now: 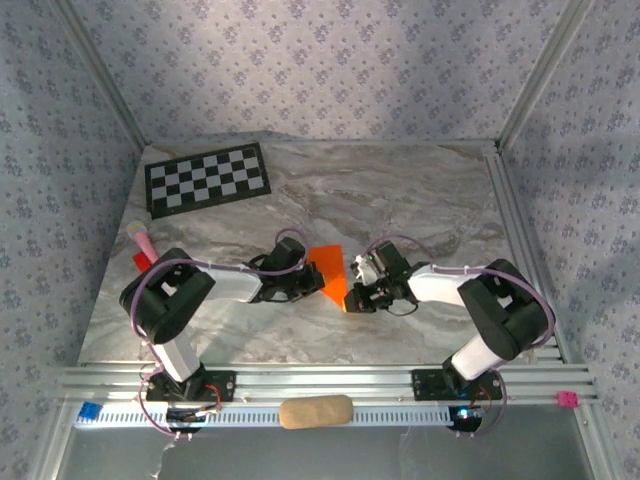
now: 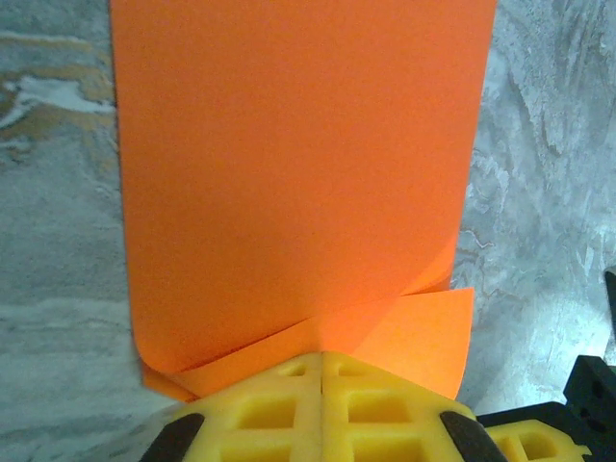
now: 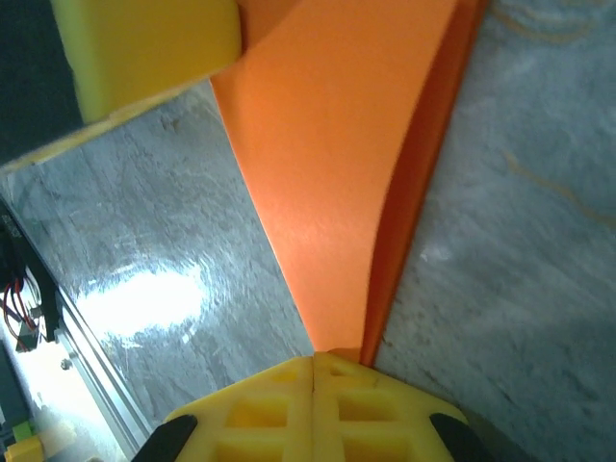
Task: Fold a paper plane with a square sheet of paper (pick it up from the middle)
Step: Third fold the triangle at the center of the table.
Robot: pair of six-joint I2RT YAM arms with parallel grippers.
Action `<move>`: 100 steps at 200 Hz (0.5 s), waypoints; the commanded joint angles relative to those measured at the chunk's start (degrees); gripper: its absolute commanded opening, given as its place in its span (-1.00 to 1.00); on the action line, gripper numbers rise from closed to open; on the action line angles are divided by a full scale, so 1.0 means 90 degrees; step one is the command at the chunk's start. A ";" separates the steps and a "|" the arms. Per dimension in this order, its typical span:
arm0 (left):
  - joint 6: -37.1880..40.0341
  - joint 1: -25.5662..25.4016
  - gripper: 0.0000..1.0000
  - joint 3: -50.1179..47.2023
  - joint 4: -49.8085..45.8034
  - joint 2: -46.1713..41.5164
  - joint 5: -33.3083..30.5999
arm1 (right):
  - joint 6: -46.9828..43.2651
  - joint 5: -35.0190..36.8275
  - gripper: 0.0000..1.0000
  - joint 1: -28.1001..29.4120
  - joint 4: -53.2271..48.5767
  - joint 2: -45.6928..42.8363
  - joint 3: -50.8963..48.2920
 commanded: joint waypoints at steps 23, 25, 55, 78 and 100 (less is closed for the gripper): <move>0.0099 0.0078 -1.00 -0.0021 -0.0629 0.0132 -0.0326 | -0.0037 -0.0293 -0.87 -0.0111 -0.0567 -0.0455 -0.0157; 0.0099 0.0082 -1.00 -0.0018 -0.0633 0.0124 -0.0326 | -0.0017 -0.0308 -0.87 -0.0117 -0.0565 -0.0506 -0.0150; 0.0108 0.0078 -1.00 -0.0043 -0.0627 0.0079 -0.0316 | 0.0160 -0.0183 -0.87 -0.0154 -0.0671 -0.1271 0.0123; 0.0108 0.0074 -1.00 -0.0042 -0.0596 0.0079 -0.0317 | 0.0143 -0.0096 -0.87 -0.0208 -0.0714 -0.1147 0.0431; 0.0093 0.0080 -1.00 -0.0071 -0.0566 0.0079 -0.0317 | 0.0320 -0.0024 -0.87 -0.0136 -0.0441 -0.0643 0.0704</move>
